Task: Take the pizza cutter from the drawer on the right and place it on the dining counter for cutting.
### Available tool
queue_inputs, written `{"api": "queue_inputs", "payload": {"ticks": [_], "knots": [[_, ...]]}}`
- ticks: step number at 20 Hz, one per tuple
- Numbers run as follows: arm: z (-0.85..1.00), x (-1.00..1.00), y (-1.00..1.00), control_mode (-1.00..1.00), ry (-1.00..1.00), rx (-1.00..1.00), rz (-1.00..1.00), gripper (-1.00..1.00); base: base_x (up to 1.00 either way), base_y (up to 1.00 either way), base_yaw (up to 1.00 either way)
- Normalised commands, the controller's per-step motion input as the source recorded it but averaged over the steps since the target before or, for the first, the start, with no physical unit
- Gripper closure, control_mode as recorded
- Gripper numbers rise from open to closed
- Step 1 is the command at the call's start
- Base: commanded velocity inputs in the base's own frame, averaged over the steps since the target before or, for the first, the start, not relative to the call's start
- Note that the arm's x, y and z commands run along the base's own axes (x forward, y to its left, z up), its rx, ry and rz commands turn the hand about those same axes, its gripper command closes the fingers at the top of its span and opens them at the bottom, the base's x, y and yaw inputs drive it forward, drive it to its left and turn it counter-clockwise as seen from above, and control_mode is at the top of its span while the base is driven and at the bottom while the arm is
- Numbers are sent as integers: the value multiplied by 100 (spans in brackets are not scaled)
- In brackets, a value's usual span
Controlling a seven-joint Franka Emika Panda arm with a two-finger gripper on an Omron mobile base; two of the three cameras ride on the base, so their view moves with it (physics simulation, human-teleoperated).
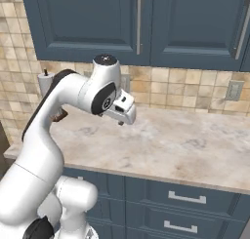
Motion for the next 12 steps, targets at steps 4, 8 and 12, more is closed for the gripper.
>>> {"api": "queue_inputs", "payload": {"ticks": [4,8,12], "knots": [[-30,-20,-74,-100,-4,17,-41,-100,0,0,0],[-37,0,-77,-100,-8,22,-32,-100,0,0,0],[-46,0,-78,-100,-12,26,-28,-100,0,0,0]]}}
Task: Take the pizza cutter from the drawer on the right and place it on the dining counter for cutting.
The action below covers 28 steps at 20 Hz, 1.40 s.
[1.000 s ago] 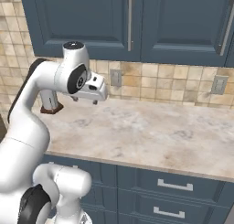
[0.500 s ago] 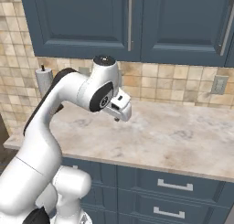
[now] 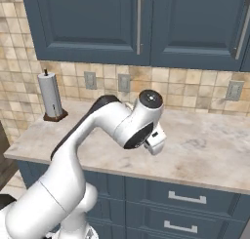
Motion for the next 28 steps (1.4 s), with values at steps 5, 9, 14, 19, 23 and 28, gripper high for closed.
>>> {"api": "queue_inputs", "payload": {"ticks": [5,9,14,19,23,28], "knots": [[-44,0,-60,-100,-16,28,-25,-100,0,0,0],[-34,0,-47,-100,-22,29,-20,-100,0,0,0],[-28,0,-39,-100,-25,25,-20,-100,0,0,0],[-31,-2,-39,-100,-26,24,-20,-100,0,0,0],[-36,-2,-38,-100,-21,20,-16,-100,0,0,0],[-36,0,-29,-100,-16,14,-11,-100,0,0,0]]}}
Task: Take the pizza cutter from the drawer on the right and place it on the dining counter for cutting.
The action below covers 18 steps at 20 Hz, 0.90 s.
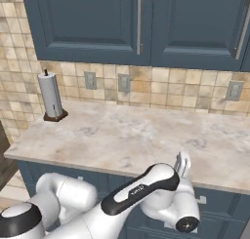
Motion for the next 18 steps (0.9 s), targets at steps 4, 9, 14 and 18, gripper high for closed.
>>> {"api": "queue_inputs", "payload": {"ticks": [4,9,14,18], "knots": [[-34,0,-34,-100,-11,9,-4,-100,0,0,0],[-47,0,-37,-100,-10,5,-3,-100,0,0,0],[-62,0,-16,-100,-9,-2,-3,-100,0,0,0],[-69,-1,-1,-100,-3,-9,-4,-100,0,0,0]]}}
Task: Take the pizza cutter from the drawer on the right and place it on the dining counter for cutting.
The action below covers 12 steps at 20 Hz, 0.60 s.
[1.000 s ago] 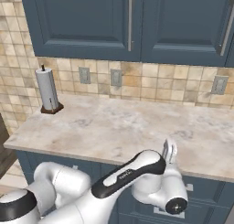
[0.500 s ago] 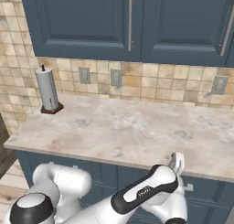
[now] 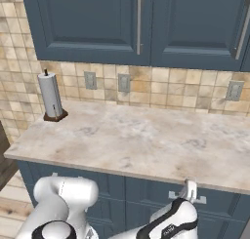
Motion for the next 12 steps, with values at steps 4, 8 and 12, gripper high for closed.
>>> {"api": "queue_inputs", "payload": {"ticks": [4,8,12], "knots": [[-61,0,0,-100,-4,-10,-2,-100,0,0,0],[-52,0,0,-100,-3,-7,-3,-100,0,0,0],[-53,2,0,-100,-6,-5,-2,-100,0,0,0]]}}
